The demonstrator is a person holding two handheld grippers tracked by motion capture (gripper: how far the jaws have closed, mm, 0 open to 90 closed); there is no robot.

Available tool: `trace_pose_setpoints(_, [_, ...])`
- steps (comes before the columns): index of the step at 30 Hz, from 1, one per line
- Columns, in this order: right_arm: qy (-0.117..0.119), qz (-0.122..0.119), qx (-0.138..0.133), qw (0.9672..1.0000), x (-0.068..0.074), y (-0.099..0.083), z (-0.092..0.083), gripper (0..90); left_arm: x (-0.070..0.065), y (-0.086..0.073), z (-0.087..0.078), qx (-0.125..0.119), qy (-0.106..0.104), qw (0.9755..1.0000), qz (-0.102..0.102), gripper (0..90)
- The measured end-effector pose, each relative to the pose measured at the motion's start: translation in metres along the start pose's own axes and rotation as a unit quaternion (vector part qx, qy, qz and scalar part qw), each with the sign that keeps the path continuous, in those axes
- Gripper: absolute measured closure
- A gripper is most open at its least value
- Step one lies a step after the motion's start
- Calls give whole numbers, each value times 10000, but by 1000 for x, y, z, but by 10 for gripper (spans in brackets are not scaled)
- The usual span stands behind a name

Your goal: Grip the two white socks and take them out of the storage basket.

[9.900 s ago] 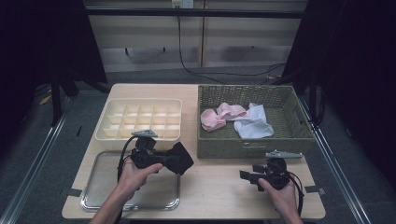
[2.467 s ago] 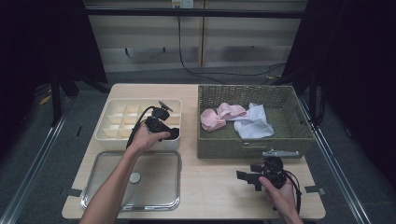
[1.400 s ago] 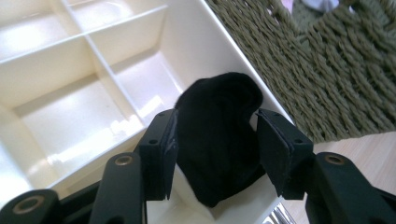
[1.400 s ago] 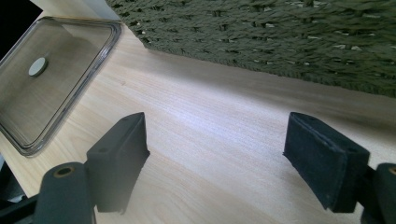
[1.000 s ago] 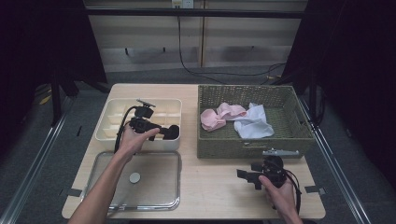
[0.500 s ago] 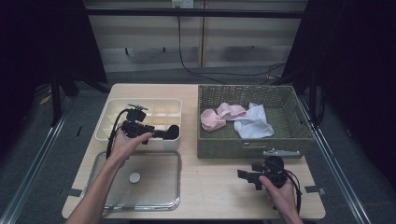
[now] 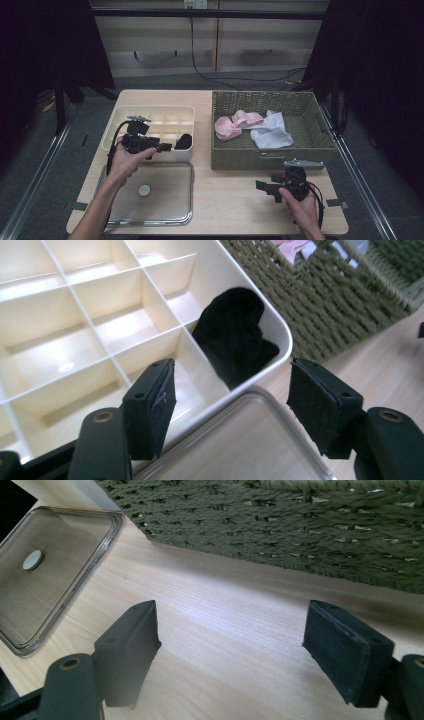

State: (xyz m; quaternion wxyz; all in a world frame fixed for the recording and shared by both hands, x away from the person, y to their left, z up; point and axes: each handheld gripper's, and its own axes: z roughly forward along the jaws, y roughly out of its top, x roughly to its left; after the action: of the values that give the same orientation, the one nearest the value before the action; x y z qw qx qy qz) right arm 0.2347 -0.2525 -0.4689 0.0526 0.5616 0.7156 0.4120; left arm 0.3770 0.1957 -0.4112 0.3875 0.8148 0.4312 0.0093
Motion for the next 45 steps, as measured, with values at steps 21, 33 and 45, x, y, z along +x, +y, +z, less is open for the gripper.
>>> trace_pose_setpoints(21, [-138, -107, -16, 9998, 5, 6, -9, 259, -21, -47, -26, -176, -92, 9994, 298, 317])
trace_pose_setpoints(33, [-21, -191, -169, 9997, 5, 17, -19, 302, -40, -78, -23, -52, -179, 9994, 301, 336])
trace_pose_setpoints(45, [121, -352, -367, 9986, 10, 40, -26, 304, -50, -108, -22, -21, -277, 9994, 209, 273])
